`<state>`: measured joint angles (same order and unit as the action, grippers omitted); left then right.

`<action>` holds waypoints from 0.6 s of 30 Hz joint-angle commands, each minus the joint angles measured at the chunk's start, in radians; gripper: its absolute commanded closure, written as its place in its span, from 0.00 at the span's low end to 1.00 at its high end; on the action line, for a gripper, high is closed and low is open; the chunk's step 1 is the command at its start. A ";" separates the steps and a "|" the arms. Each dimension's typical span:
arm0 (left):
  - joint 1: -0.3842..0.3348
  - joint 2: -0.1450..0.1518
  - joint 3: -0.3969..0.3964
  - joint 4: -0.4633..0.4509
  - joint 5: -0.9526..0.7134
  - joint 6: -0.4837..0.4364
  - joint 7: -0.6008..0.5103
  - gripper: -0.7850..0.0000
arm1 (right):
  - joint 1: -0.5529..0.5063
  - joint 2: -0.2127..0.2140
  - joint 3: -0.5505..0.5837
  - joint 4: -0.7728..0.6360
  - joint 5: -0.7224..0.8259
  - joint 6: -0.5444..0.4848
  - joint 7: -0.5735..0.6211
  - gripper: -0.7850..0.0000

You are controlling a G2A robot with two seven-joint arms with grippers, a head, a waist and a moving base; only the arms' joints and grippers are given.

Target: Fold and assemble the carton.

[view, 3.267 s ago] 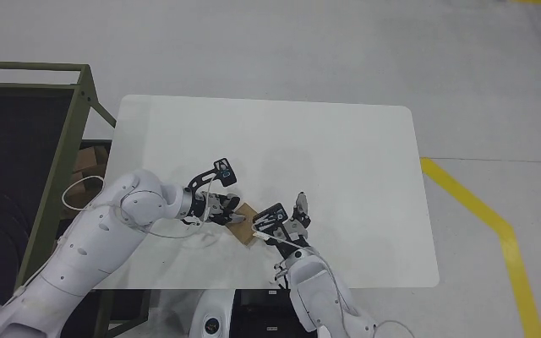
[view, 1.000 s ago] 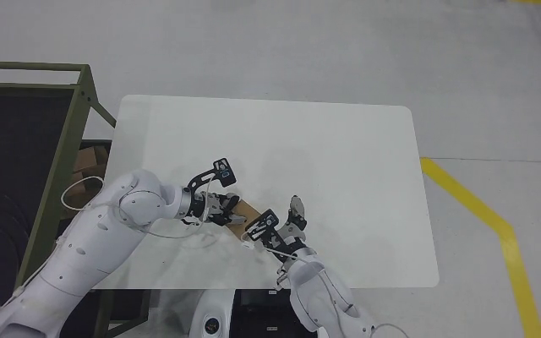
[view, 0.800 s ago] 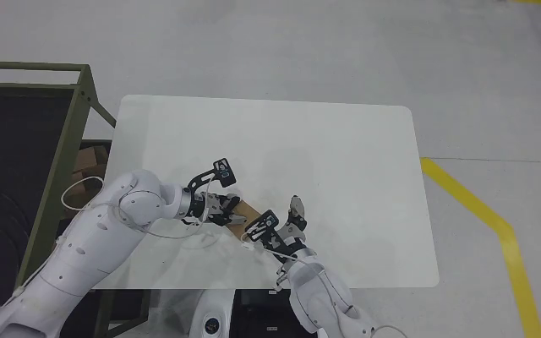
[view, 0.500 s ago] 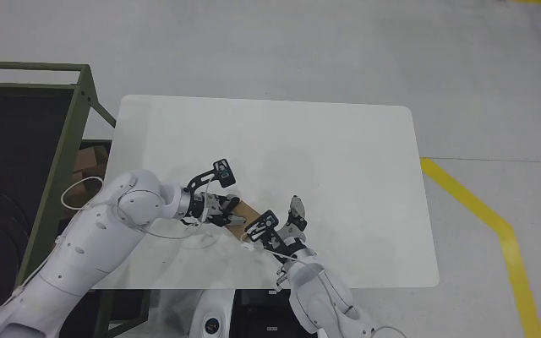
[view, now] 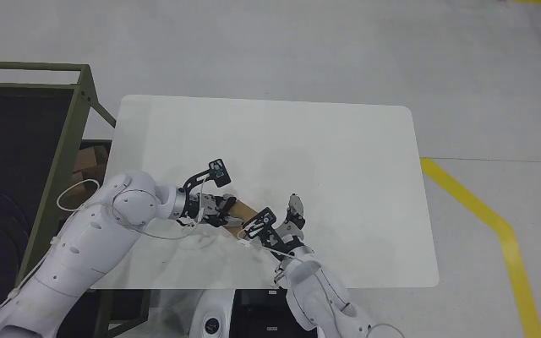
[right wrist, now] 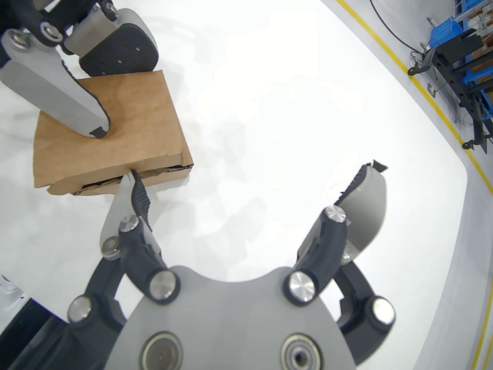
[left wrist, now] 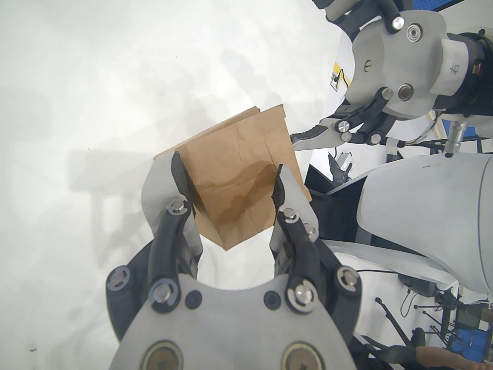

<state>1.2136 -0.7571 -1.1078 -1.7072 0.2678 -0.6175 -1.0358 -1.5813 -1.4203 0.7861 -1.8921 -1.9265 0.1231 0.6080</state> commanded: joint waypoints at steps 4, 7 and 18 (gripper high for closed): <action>0.021 0.007 -0.021 -0.004 -0.011 -0.011 0.003 0.40 | -0.001 -0.003 0.002 0.000 0.002 0.001 -0.001 0.00; 0.036 0.012 -0.037 -0.008 -0.014 -0.014 0.009 0.39 | -0.003 -0.004 0.003 0.000 0.001 0.000 -0.003 0.00; 0.072 0.022 -0.069 -0.025 -0.014 -0.014 0.020 0.42 | -0.039 0.014 0.030 -0.007 0.010 -0.170 0.001 0.00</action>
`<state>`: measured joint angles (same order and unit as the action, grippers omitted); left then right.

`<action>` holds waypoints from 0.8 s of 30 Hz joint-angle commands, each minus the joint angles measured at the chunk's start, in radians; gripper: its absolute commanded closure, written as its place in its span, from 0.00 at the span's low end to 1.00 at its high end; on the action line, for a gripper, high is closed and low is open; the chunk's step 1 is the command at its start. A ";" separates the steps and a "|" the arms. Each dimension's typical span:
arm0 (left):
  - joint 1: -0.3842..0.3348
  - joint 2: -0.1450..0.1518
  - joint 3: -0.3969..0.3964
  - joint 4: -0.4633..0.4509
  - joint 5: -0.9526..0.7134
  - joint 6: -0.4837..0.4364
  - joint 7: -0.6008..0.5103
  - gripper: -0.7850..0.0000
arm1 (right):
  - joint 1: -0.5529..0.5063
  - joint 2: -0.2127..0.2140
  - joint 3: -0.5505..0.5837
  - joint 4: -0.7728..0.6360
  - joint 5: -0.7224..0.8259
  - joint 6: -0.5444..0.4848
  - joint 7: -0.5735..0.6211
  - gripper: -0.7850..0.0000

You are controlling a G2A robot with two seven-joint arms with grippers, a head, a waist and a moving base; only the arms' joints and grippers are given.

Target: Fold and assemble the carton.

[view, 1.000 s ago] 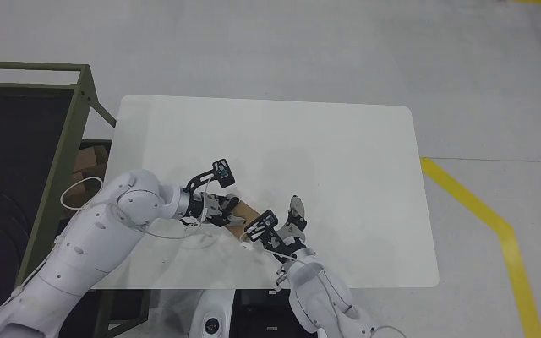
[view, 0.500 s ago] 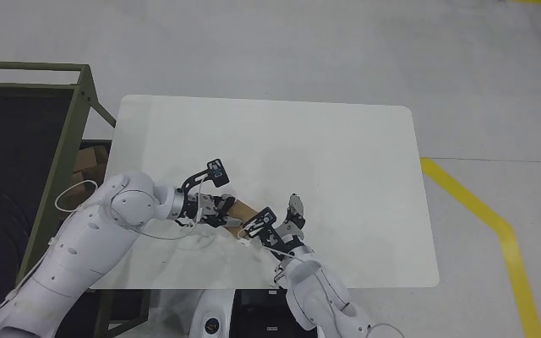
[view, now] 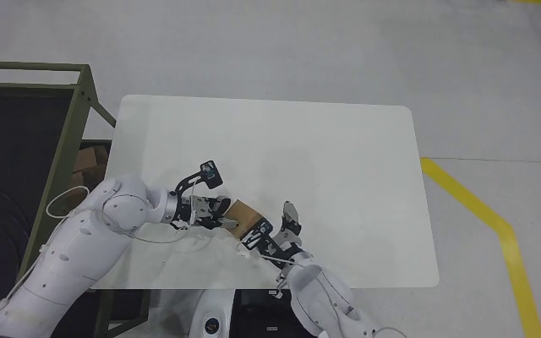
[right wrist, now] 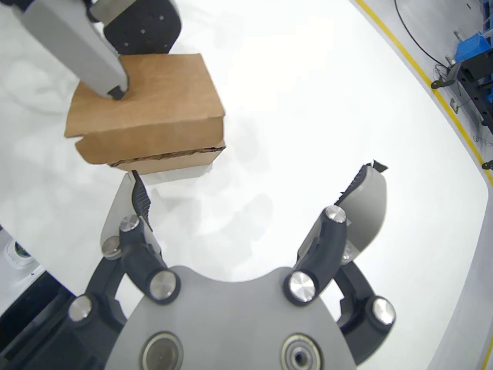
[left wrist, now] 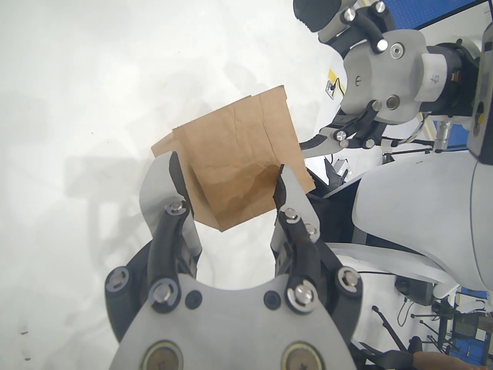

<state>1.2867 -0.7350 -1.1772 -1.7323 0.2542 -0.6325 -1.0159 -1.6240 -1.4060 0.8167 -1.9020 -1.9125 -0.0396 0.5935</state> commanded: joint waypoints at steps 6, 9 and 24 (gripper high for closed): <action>-0.003 0.000 0.001 0.001 0.001 0.004 0.004 0.44 | 0.028 -0.007 -0.006 0.026 0.053 -0.021 0.018 0.00; -0.004 0.001 0.000 0.003 0.002 0.006 0.006 0.44 | 0.050 -0.015 -0.013 0.044 0.093 -0.012 0.026 0.00; -0.013 0.000 0.010 0.005 0.006 0.006 0.007 0.47 | 0.113 -0.041 -0.055 0.102 0.116 0.057 0.039 0.00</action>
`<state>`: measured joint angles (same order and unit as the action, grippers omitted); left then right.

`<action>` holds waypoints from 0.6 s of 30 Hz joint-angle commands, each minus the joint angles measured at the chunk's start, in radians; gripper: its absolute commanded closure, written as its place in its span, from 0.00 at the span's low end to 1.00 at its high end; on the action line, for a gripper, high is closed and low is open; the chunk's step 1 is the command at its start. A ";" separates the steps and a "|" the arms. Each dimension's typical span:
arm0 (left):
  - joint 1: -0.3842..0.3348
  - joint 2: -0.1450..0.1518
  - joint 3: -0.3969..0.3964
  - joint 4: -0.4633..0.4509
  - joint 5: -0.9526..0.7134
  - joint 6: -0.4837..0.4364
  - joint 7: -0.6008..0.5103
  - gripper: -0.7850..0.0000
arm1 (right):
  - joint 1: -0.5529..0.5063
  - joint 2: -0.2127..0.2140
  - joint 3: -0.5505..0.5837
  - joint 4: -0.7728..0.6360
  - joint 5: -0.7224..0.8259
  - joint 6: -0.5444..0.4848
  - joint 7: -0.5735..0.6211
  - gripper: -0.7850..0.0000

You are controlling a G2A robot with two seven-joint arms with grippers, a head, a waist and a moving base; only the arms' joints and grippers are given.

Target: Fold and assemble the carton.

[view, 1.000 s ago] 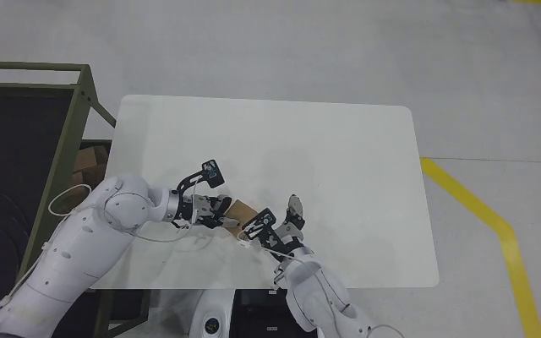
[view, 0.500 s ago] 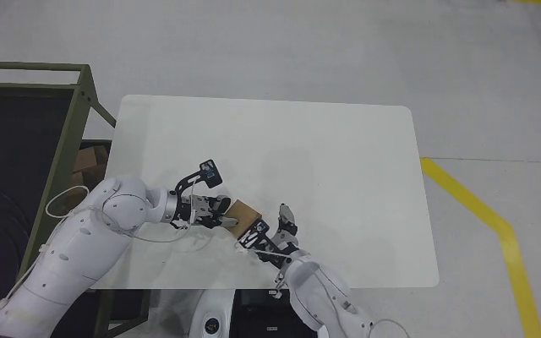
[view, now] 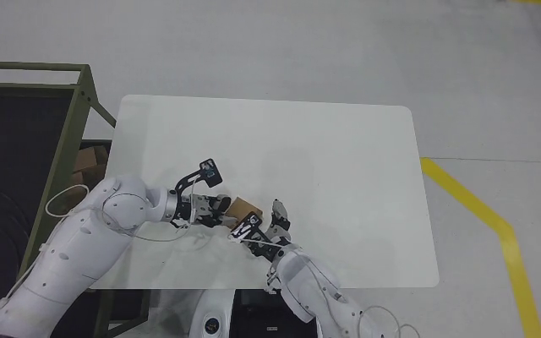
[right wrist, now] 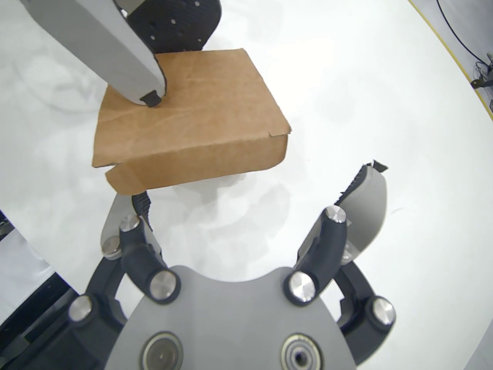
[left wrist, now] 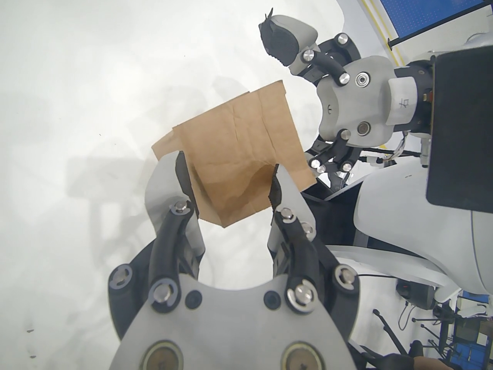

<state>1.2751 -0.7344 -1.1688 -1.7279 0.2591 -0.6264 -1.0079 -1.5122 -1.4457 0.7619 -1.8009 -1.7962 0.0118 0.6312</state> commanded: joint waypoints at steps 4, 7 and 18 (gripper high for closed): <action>-0.007 -0.001 0.007 0.000 0.002 0.001 0.000 0.46 | 0.001 -0.005 0.004 0.005 -0.002 0.041 0.005 0.00; -0.010 -0.002 0.011 -0.002 0.000 0.007 -0.002 0.44 | 0.000 -0.007 0.008 0.009 -0.003 0.064 0.003 0.00; -0.029 -0.009 0.030 0.001 0.015 0.070 0.023 0.40 | -0.082 0.018 0.095 -0.098 0.038 -0.015 -0.067 0.00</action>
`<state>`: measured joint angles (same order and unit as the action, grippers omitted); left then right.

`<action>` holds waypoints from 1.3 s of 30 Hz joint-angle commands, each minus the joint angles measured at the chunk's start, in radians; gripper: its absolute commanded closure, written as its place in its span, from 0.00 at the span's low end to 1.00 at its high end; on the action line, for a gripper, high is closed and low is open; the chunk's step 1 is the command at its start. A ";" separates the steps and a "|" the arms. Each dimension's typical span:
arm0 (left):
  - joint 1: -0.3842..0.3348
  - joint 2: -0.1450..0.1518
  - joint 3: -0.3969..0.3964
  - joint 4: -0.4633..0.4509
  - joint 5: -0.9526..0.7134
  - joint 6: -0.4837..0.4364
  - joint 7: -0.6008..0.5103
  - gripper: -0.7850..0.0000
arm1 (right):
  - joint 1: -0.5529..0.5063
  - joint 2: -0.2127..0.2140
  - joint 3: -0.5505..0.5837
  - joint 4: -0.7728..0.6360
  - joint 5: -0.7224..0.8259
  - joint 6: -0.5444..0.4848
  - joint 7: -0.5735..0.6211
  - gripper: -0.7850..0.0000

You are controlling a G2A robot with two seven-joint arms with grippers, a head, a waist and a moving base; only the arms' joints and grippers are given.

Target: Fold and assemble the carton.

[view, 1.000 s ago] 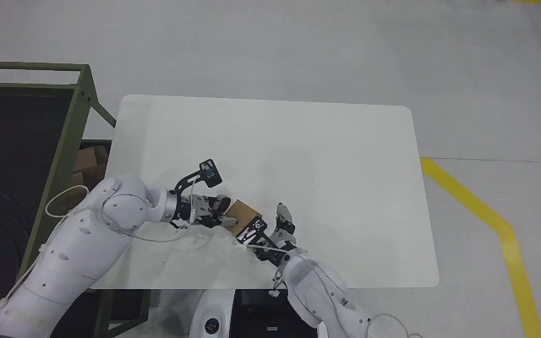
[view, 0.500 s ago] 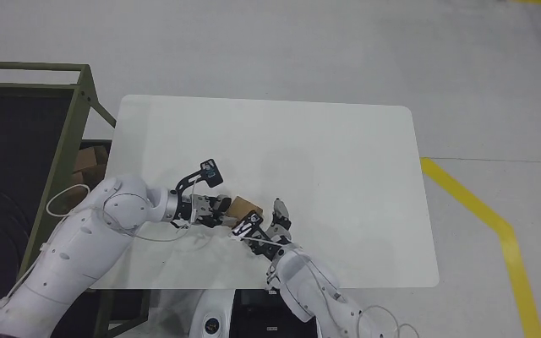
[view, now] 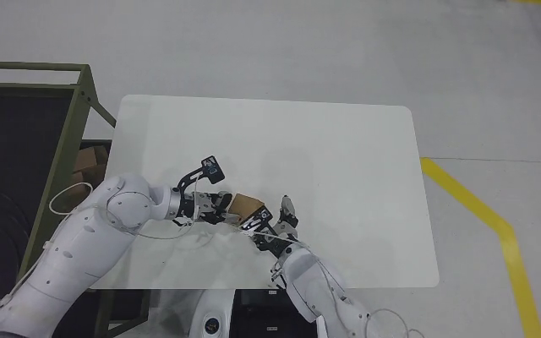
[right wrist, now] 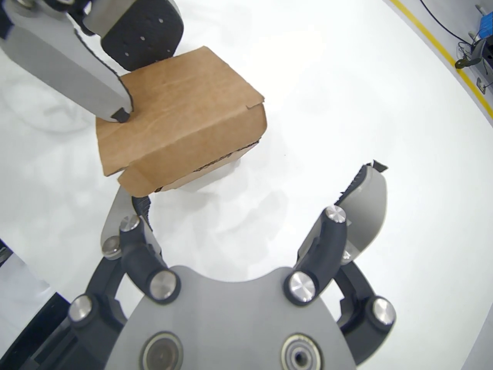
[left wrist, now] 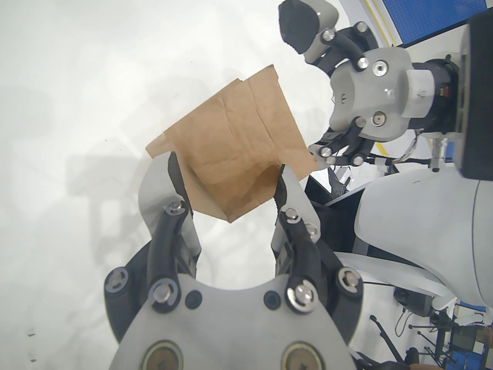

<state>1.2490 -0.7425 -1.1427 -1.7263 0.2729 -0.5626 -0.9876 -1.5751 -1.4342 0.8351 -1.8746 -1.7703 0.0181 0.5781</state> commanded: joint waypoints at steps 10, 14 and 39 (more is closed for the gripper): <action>-0.030 -0.011 0.027 0.020 -0.012 0.020 0.009 0.45 | -0.080 0.030 0.167 -0.118 0.166 -0.075 -0.031 0.00; -0.036 -0.012 0.032 0.028 -0.016 0.022 0.005 0.46 | -0.054 0.025 0.156 -0.103 0.173 -0.031 -0.010 0.00; -0.087 -0.033 0.090 0.071 -0.024 0.028 -0.004 0.55 | 0.048 0.007 0.113 -0.012 0.215 0.020 0.061 0.00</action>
<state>1.1631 -0.7754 -1.0540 -1.6565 0.2482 -0.5361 -0.9918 -1.5274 -1.4274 0.9474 -1.8875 -1.5569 0.0381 0.6396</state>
